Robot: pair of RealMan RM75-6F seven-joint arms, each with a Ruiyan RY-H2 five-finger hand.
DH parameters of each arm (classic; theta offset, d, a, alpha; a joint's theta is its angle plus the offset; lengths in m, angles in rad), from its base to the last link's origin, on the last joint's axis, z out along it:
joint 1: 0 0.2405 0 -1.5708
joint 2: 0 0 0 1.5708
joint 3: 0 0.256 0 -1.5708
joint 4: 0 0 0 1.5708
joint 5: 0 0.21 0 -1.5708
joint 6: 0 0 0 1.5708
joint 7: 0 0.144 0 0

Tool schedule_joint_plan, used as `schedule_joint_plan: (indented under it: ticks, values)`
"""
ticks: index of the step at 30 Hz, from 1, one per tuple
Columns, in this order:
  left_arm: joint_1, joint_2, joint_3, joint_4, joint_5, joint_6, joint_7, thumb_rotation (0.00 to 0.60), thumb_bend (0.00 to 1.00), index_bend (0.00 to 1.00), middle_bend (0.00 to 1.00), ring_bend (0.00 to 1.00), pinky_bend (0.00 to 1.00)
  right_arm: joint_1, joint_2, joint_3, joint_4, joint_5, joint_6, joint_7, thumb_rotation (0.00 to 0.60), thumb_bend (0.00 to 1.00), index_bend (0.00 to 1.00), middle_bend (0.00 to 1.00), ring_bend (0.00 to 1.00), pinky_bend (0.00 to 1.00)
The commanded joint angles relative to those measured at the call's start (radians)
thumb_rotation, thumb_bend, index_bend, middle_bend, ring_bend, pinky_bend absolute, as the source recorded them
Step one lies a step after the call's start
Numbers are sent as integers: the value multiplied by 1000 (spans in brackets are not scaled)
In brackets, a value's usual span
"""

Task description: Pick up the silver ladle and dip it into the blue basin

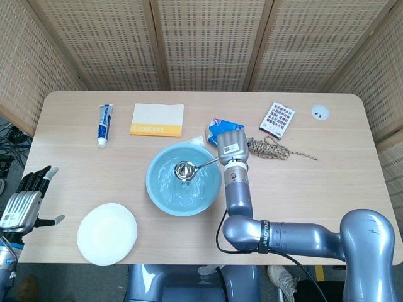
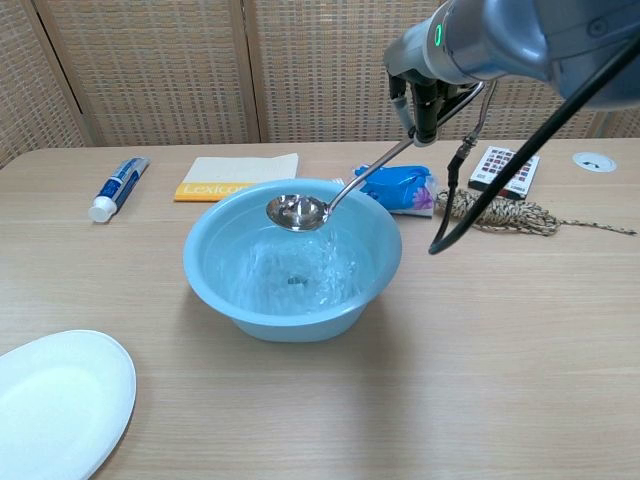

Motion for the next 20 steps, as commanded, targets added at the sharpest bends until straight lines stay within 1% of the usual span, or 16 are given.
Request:
schedule_joint_plan:
  ticks: [1, 12, 20]
  values:
    - [0, 0, 0, 0, -1, -1, -1, 600, 0, 0, 0, 0, 0, 6, 14, -2, -9, 11, 10, 1, 600, 784, 838, 1000, 1000, 1000]
    - [-10, -5, 5, 11, -8, -26, -5, 600, 0, 0, 0, 0, 0, 34, 63, -10, -47, 45, 55, 2, 600, 782, 838, 1000, 1000, 1000]
    - [-10, -4, 6, 12, -2, -24, -10, 600, 0, 0, 0, 0, 0, 46, 91, -14, -81, 65, 81, 11, 600, 782, 838, 1000, 1000, 1000]
